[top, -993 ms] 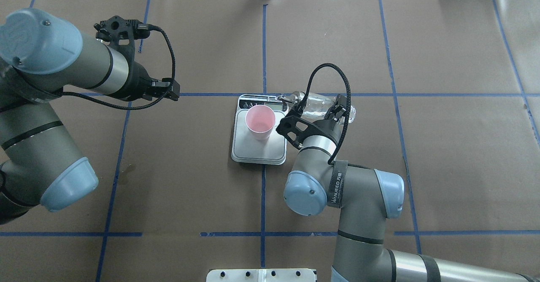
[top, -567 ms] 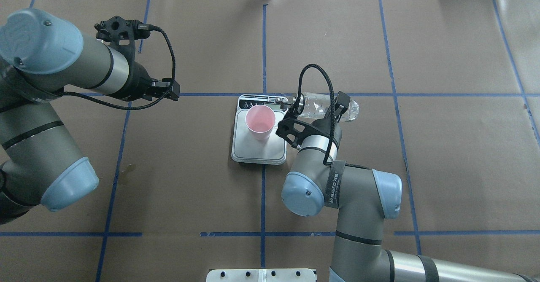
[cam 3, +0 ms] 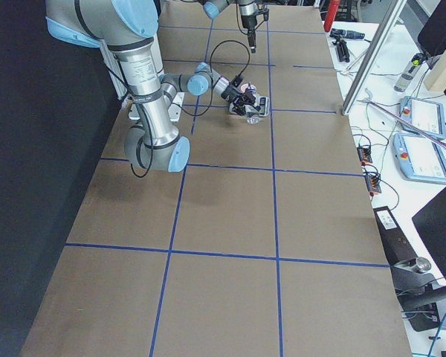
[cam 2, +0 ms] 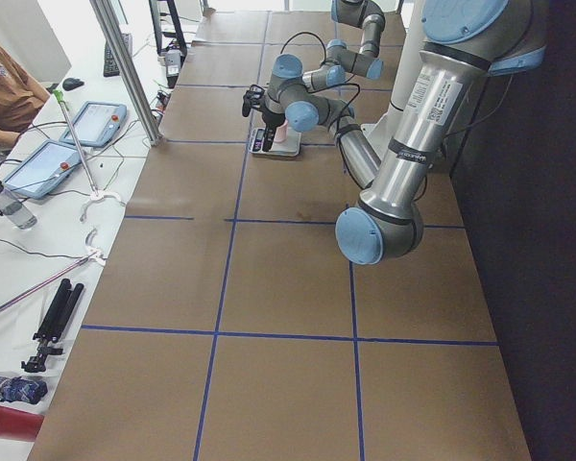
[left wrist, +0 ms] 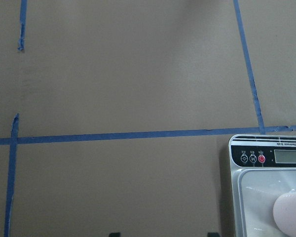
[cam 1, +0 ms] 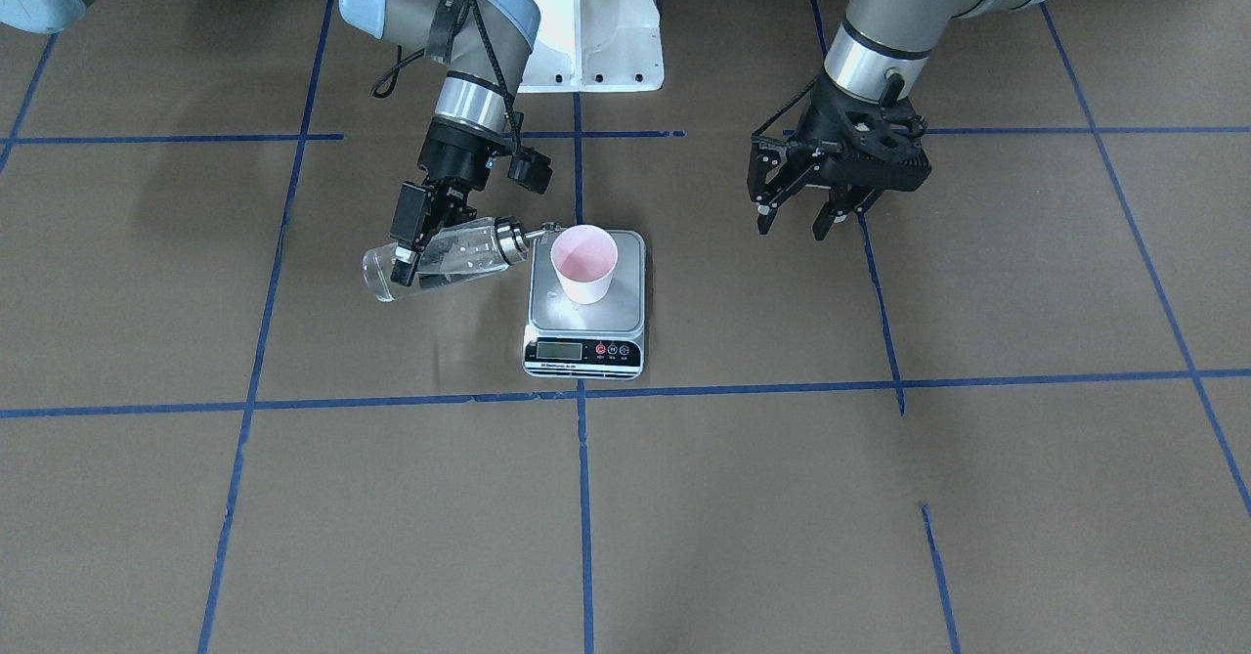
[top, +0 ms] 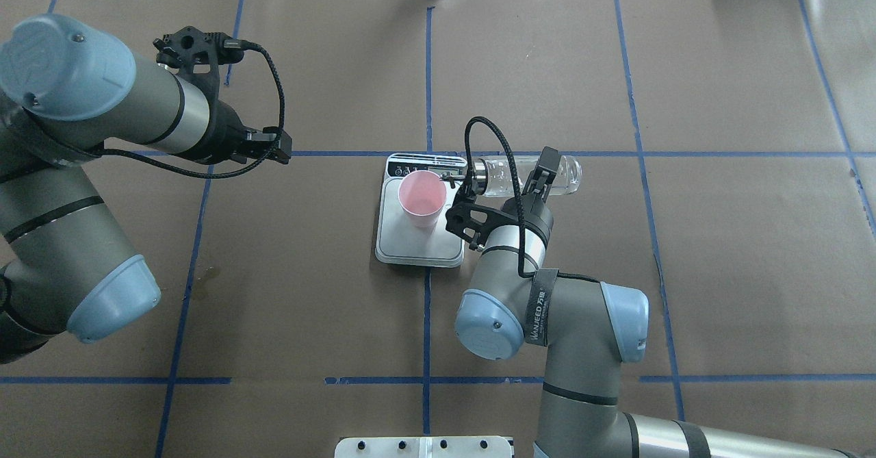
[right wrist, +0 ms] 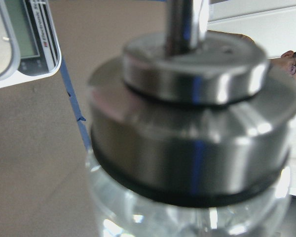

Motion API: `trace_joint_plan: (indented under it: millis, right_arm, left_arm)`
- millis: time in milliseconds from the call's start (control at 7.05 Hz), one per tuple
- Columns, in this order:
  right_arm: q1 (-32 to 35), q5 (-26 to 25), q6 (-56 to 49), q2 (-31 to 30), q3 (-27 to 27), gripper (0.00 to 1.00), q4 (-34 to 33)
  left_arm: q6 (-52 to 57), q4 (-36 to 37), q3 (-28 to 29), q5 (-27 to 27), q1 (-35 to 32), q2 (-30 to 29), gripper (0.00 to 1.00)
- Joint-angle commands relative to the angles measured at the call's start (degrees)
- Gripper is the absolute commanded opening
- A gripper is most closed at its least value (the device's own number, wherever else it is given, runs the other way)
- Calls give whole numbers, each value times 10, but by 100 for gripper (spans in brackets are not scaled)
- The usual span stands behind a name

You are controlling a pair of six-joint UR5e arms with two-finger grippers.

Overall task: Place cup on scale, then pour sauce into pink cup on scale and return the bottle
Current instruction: 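Tilt the bottle with the right gripper to pour into the pink cup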

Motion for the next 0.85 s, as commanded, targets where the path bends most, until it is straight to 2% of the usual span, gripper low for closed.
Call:
trace_joint_plan:
  millis: [0,709]
  right_arm:
    - [-1,-17,-46,2,-14,0,-6]
    - [6,-18,-82,17,-23,0,-6]
  left_arm:
    - [1,0,2,0,1,0,66]
    - [0,1,2,0,1,0,66]
